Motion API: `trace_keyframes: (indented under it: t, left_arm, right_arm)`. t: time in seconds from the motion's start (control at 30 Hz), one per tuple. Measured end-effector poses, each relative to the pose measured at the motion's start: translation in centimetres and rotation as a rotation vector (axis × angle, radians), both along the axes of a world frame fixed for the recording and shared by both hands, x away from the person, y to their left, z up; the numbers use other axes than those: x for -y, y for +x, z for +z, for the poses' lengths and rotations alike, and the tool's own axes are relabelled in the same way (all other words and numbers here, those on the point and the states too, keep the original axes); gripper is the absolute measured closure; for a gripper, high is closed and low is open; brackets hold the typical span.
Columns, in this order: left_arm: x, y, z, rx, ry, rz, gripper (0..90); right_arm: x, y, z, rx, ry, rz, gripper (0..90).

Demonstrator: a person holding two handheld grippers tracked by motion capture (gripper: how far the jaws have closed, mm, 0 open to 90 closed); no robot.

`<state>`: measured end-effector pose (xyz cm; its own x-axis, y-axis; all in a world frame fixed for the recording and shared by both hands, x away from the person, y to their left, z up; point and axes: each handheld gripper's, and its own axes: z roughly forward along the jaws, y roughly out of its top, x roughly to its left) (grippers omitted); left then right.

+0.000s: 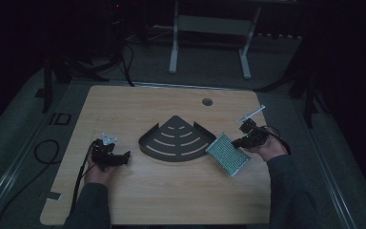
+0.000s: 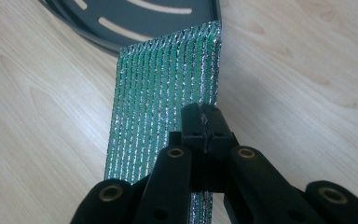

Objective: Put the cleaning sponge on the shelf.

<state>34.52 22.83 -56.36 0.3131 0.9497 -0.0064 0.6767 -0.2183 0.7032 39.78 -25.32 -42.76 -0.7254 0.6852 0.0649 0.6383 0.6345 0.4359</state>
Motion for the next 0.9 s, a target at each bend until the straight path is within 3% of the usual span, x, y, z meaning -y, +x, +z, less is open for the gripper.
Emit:
trace_keyframes:
  t: [0.9]
  left_arm:
    - [0.0, 0.0, 0.0, 0.001, -0.002, 0.0, 10.8]
  right_arm:
    - [-2.6, 2.4, 1.7, 0.043, 0.015, 0.022, 89.6]
